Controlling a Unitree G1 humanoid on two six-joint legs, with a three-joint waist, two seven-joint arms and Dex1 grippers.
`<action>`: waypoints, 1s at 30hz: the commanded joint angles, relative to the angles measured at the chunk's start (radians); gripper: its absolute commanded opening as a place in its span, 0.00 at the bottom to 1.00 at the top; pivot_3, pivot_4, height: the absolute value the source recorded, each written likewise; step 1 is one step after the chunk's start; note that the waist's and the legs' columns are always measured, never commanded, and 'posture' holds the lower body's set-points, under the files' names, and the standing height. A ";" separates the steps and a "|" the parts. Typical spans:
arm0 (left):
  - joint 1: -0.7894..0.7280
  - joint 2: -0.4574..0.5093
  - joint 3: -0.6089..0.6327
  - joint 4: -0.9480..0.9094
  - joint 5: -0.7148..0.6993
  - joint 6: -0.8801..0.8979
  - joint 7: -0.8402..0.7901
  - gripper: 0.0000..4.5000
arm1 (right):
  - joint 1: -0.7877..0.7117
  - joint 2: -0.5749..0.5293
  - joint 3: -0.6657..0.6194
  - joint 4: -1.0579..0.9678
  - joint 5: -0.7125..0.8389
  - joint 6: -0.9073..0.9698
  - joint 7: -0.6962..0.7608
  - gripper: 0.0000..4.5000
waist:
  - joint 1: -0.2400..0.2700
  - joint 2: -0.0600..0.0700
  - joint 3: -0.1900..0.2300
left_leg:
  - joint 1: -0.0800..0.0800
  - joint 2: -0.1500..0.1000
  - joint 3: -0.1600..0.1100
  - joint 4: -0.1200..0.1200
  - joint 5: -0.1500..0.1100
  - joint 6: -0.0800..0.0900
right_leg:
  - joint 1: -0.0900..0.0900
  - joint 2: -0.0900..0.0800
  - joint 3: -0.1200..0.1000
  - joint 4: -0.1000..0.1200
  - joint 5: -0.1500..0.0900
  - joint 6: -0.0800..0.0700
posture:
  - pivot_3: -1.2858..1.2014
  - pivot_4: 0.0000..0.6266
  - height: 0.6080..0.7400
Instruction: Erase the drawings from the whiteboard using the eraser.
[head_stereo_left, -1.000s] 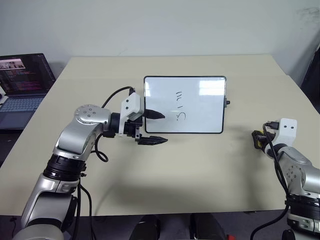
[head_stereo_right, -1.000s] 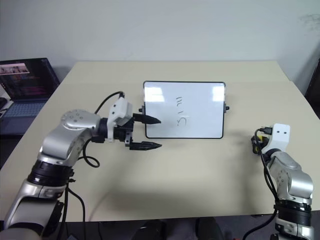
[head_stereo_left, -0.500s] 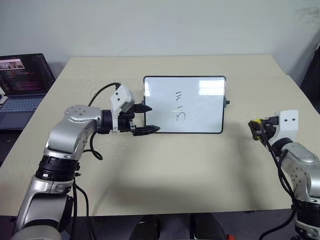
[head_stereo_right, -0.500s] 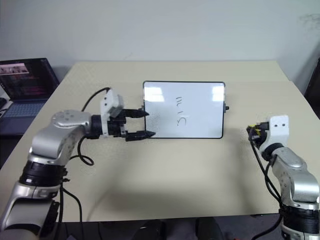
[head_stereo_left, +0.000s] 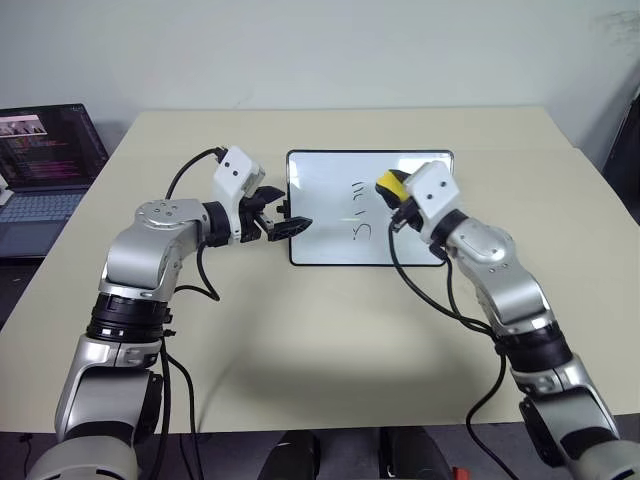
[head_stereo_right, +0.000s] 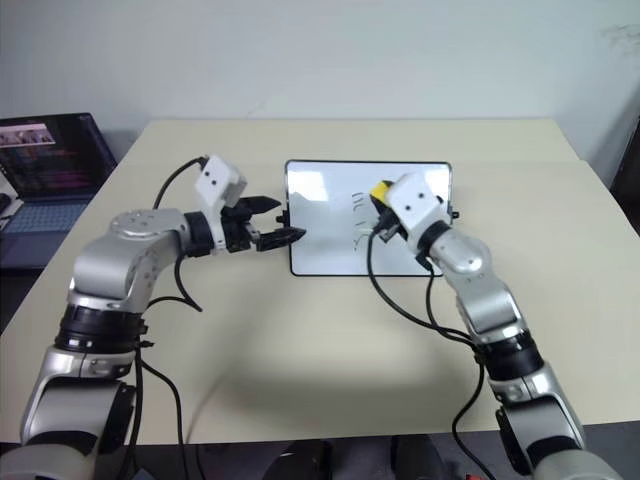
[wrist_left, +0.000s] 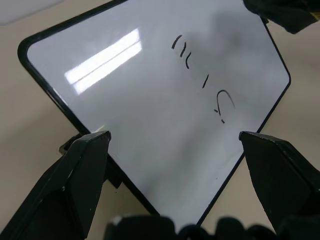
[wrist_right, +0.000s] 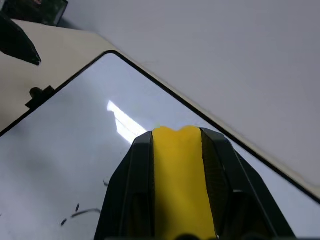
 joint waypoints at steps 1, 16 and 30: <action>0.004 0.019 0.024 -0.030 0.000 0.002 -0.004 1.00 | -0.127 0.028 -0.005 0.156 -0.042 -0.135 0.012 0.22 | -0.005 0.000 0.000 | -0.001 0.000 0.000 0.000 0.000 0.000 | -0.001 0.000 0.000 0.000 0.000 0.000 | 0.52 0.24 1.00; 0.033 0.035 0.011 -0.044 0.015 -0.001 -0.023 1.00 | -0.392 0.165 0.008 0.839 -0.162 -0.450 -0.016 0.22 | -0.031 0.000 0.000 | -0.005 0.000 0.003 0.001 0.001 -0.001 | -0.011 -0.001 0.003 0.010 0.000 0.000 | 0.52 0.24 1.00; 0.061 0.058 0.034 -0.043 0.015 0.002 -0.017 1.00 | -0.349 0.177 0.078 0.973 -0.269 -0.509 0.043 0.22 | -0.041 -0.001 -0.001 | 0.013 0.000 0.003 0.001 0.003 -0.003 | 0.005 0.001 0.004 0.015 0.002 -0.003 | 0.52 0.24 1.00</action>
